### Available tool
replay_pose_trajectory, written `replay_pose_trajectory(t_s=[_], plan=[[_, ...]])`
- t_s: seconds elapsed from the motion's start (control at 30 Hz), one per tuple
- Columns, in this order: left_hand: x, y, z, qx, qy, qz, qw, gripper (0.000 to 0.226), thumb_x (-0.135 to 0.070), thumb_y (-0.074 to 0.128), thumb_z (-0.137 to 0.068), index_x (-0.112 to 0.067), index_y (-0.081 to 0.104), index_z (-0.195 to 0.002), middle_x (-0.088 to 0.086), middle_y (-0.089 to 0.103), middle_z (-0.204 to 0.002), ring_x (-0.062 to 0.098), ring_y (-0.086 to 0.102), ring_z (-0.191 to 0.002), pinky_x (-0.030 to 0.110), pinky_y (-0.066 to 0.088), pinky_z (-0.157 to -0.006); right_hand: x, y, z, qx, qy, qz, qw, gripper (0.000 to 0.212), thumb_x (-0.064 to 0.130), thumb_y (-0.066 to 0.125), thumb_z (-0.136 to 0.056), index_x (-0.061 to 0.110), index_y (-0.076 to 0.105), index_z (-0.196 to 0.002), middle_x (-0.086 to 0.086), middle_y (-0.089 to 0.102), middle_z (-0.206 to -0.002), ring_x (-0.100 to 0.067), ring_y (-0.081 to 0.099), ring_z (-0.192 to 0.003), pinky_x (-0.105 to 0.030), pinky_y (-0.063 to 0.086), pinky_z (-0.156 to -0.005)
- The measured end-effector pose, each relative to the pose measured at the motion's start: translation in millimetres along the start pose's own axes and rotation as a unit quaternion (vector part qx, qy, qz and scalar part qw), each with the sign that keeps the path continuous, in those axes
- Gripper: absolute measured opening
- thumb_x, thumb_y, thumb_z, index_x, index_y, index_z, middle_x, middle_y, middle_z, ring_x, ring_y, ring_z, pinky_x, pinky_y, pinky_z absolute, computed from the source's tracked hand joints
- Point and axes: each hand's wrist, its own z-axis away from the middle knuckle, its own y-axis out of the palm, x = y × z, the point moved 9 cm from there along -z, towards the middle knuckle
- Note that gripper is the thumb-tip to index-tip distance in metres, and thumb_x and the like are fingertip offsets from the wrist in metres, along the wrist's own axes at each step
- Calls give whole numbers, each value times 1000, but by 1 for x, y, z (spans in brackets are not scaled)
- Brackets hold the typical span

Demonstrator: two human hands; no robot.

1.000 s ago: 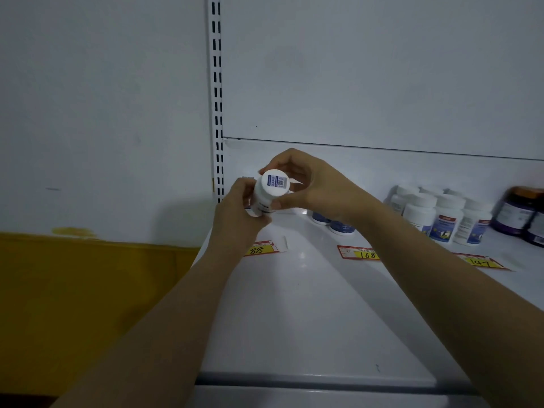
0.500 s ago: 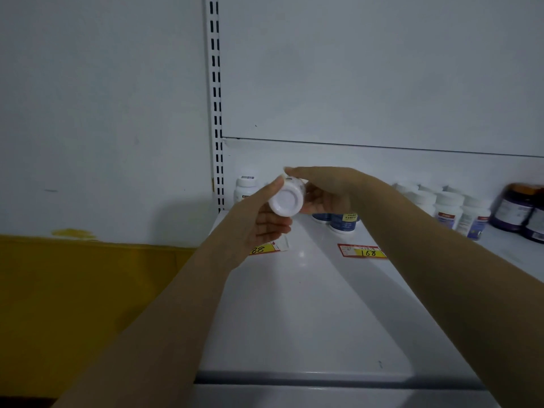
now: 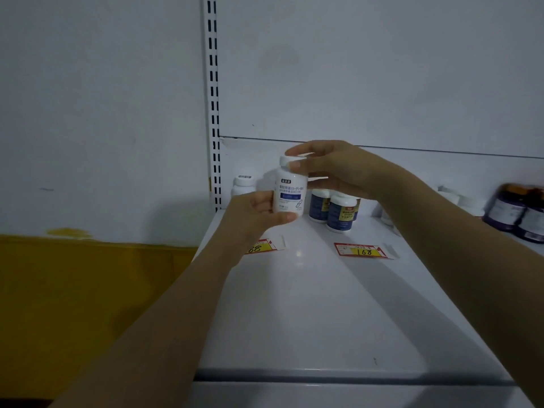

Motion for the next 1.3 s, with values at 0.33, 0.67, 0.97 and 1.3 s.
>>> replay_pose_trajectory(t_s=[0.33, 0.67, 0.97, 1.3], plan=[[1, 0, -3, -1, 19, -109, 994, 46, -15, 77, -76, -14, 63, -120, 4, 68, -117, 17, 64, -106, 40, 45, -102, 21, -1, 0, -20, -11, 233, 972, 40, 22, 65, -87, 13, 58, -125, 1, 63, -115, -5, 64, -88, -6, 50, -62], [21, -12, 2, 7, 37, -447, 894, 94, -80, 51, -68, -21, 37, -141, -4, 41, -145, 16, 39, -130, 35, 36, -107, 31, 1, -48, -112, -36, 343, 932, 37, 18, 69, -85, 8, 62, -120, -11, 65, -115, -27, 66, -98, -28, 52, -83], [69, -22, 20, 107, -135, -566, 806, 129, -94, 30, -61, -8, -3, -151, 12, -7, -159, 24, -7, -147, 41, -1, -119, -20, 20, -88, -123, -22, 411, 903, 41, 19, 66, -86, 7, 60, -124, -10, 61, -124, -23, 56, -113, -26, 45, -90], [73, -21, 18, 110, -138, -573, 800, 128, -94, 29, -60, -8, -3, -150, 11, -5, -159, 23, -4, -147, 41, 0, -119, -31, 34, -96, -97, -2, 465, 880, 55, 21, 67, -85, 10, 45, -134, -15, 49, -132, -27, 50, -116, -26, 40, -83]])
